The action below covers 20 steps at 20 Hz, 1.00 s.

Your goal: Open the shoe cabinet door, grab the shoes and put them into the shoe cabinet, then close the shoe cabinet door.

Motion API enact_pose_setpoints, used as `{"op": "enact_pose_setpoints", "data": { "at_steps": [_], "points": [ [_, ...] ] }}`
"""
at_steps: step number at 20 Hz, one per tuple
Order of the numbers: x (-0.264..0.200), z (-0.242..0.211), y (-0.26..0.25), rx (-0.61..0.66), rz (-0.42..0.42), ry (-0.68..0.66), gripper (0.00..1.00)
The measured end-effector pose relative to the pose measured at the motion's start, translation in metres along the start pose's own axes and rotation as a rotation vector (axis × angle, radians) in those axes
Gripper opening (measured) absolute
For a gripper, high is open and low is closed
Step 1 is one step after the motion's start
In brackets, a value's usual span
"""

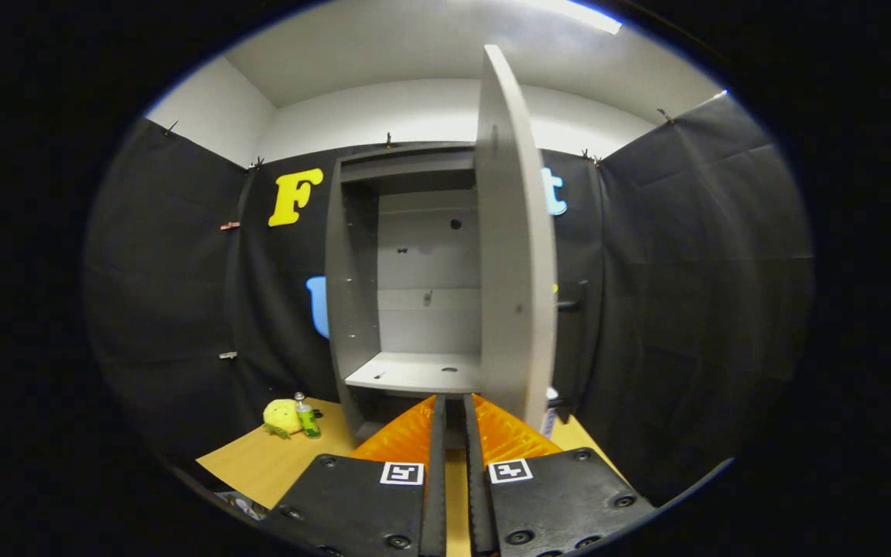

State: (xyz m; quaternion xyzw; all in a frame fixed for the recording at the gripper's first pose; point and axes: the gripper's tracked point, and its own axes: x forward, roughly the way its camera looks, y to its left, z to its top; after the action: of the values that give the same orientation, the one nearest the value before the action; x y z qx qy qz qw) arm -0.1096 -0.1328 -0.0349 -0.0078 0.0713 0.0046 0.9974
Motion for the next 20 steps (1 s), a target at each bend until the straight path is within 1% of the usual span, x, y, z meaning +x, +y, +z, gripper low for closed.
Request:
{"op": "enact_pose_setpoints", "data": {
  "at_steps": [4, 9, 13, 15, 20],
  "points": [
    [0.027, -0.060, 0.044, 0.029, 0.021, 0.121, 0.17],
    [0.060, -0.157, 0.064, 0.081, -0.037, 0.296, 0.17],
    [0.064, -0.244, 0.067, 0.081, -0.082, 0.432, 0.16],
    [0.061, -0.284, 0.062, 0.094, -0.119, 0.497, 0.16],
    [0.053, -0.367, 0.065, 0.109, -0.156, 0.642, 0.16]
  ]
}}
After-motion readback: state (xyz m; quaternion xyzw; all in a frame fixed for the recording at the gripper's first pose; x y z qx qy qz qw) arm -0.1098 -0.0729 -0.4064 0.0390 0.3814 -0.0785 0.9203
